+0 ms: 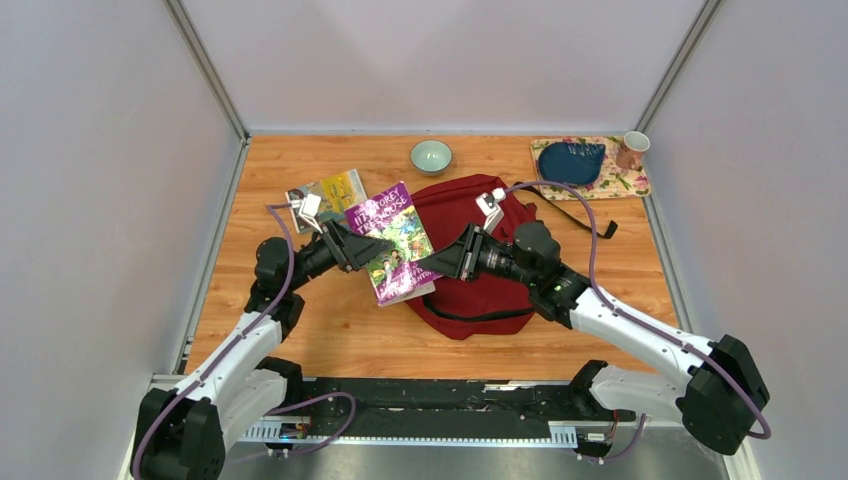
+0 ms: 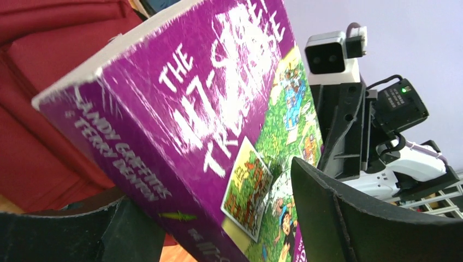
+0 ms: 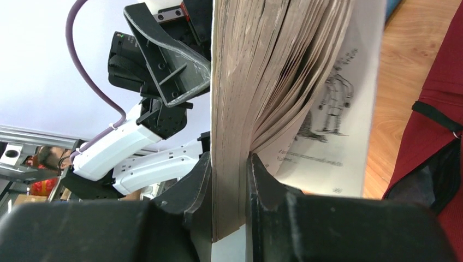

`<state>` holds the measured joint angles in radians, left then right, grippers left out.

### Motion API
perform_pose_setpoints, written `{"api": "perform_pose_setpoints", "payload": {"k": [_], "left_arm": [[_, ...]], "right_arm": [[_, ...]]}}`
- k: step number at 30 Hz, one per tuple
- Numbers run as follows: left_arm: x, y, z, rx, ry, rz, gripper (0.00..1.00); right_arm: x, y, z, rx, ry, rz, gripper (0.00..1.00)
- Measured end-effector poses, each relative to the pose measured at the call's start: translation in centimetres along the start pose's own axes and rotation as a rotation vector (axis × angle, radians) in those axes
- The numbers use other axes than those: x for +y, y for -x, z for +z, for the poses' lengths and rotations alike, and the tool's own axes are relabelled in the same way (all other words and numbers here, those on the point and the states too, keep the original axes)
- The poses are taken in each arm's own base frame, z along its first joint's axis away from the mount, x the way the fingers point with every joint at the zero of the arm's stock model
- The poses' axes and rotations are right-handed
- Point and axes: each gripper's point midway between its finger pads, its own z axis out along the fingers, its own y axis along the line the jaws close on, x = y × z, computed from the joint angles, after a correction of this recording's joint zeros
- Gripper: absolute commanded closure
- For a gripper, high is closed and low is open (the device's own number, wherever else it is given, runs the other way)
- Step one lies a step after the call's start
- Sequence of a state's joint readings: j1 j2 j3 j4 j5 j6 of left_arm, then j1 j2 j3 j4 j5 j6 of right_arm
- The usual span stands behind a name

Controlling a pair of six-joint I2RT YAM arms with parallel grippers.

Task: Pack the student bag
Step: Pick up the book from the center of the board.

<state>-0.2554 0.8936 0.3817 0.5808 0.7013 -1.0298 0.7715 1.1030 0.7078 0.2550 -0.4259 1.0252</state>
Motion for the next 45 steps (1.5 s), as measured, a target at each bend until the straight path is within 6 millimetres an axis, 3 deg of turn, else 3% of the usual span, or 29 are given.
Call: {"api": "perform_pose_setpoints", "payload": {"k": [5,7,8,11,14,15,18,25,28,36,39,45], "left_arm": [[-0.4,0.4,0.1,-0.017,-0.018,0.016,0.42],[-0.6,0.5,0.1,-0.021,-0.025,0.017,0.62],[-0.8,0.6,0.1,-0.023,-0.031,0.015,0.78],[-1.4,1.0,0.2,-0.035,-0.047,-0.005,1.0],[-1.3,0.9,0.1,-0.029,-0.042,0.005,1.0],[-1.1,0.8,0.1,-0.027,-0.036,0.003,1.0],[-0.7,0.6,-0.1,-0.025,-0.011,0.02,1.0],[0.0,1.9,-1.0,-0.117,0.079,0.096,1.0],[0.3,2.9,-1.3,-0.178,0.108,0.101,1.0],[2.5,3.1,-1.8,-0.318,0.123,-0.078,1.0],[2.7,3.2,-1.6,-0.333,0.11,-0.14,1.0],[0.9,4.6,-1.7,-0.396,0.027,-0.183,1.0]], "right_arm": [[0.3,-0.6,-0.2,0.026,0.033,-0.007,1.0],[0.6,-0.7,-0.2,0.037,0.053,-0.014,1.0],[0.6,-0.7,-0.2,0.042,0.058,-0.015,1.0],[-0.6,-0.9,0.2,0.049,0.026,-0.026,0.99],[-1.9,-0.9,0.2,0.053,-0.027,-0.019,0.65],[-2.2,-0.9,0.2,0.052,-0.047,-0.019,0.42],[-3.4,-0.9,-0.3,0.041,-0.124,-0.021,0.22],[-3.4,0.8,-3.4,-0.089,-0.217,-0.04,0.2],[-3.6,0.5,-3.9,-0.103,-0.211,-0.027,0.2],[-6.8,-3.2,-1.5,0.006,-0.181,0.128,0.19],[-6.4,-3.6,-0.3,0.022,-0.135,0.16,0.19],[-5.0,-3.2,1.8,0.015,-0.033,0.206,0.18]]}}
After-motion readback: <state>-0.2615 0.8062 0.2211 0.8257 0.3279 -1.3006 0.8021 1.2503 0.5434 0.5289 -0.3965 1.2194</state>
